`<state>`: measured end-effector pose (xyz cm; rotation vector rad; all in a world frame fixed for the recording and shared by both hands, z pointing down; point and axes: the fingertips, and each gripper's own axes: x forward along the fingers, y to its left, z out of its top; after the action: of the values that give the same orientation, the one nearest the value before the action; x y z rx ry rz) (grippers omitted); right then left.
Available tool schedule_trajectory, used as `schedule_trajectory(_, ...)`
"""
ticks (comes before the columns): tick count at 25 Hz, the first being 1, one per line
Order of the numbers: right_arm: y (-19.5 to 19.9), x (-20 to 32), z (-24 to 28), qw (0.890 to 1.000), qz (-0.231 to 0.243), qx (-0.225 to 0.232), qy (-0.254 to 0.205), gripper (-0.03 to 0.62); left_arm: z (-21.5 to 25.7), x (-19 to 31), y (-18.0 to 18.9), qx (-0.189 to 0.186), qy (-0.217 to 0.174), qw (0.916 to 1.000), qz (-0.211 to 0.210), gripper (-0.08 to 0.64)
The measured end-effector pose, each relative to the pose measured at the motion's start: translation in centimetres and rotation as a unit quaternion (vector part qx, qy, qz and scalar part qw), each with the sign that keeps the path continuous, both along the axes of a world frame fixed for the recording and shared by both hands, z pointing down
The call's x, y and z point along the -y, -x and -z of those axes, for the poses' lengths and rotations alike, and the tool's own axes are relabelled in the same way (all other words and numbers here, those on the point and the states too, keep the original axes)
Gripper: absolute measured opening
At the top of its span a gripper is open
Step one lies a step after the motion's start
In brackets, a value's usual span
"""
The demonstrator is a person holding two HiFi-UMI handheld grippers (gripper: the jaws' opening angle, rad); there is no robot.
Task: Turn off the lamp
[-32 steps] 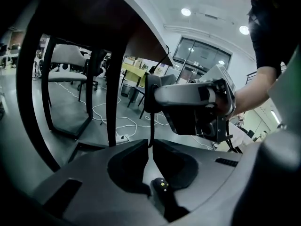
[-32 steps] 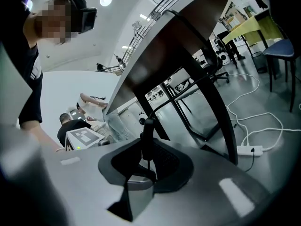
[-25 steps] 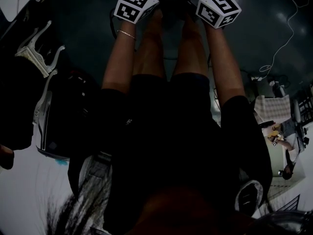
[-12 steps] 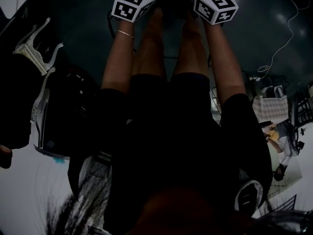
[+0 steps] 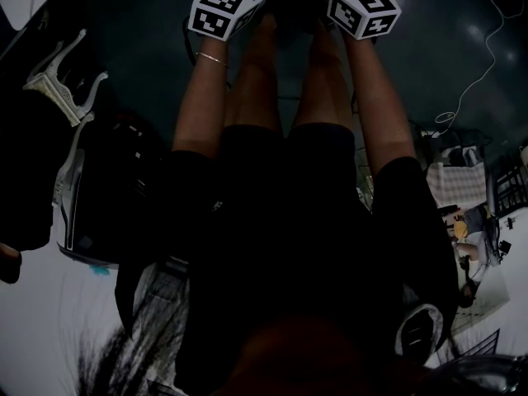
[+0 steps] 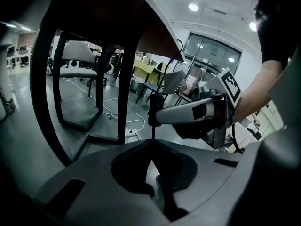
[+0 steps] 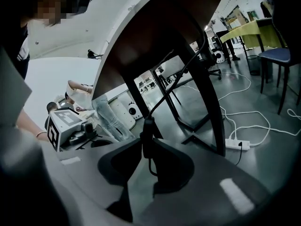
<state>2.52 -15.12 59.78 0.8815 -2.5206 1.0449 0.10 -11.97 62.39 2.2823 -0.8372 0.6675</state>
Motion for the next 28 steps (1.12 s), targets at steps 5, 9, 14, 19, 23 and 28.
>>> schedule_trajectory(5,-0.4,-0.3,-0.8,1.0,-0.001,-0.011,0.007,0.071,0.3,-0.1,-0.4,-0.012,0.005,0.9999,0.005,0.006)
schedule_trajectory(9,-0.8,-0.7,-1.1,1.0,-0.004,-0.016,0.015,0.075,0.4,-0.3,-0.8,-0.001,-0.002,1.0,-0.01,0.006)
schedule_trajectory(14,-1.0,-0.8,-1.3,1.0,-0.006,-0.02,0.021,0.084,0.5,-0.4,-1.5,0.021,-0.011,0.999,-0.038,0.006)
schedule_trajectory(19,-1.4,-1.0,-1.5,0.999,-0.01,-0.036,0.025,0.099,0.7,-0.4,-1.4,0.029,-0.015,0.9988,-0.035,0.006)
schedule_trajectory(23,-1.5,-1.1,-1.5,0.999,-0.011,-0.038,0.027,0.11,0.9,-0.3,-1.3,0.026,-0.017,0.9991,-0.03,0.006)
schedule_trajectory(28,-1.4,-1.0,-1.2,0.999,-0.015,-0.032,0.027,0.11,1.0,-0.3,-1.3,0.024,-0.017,0.9992,-0.026,0.006)
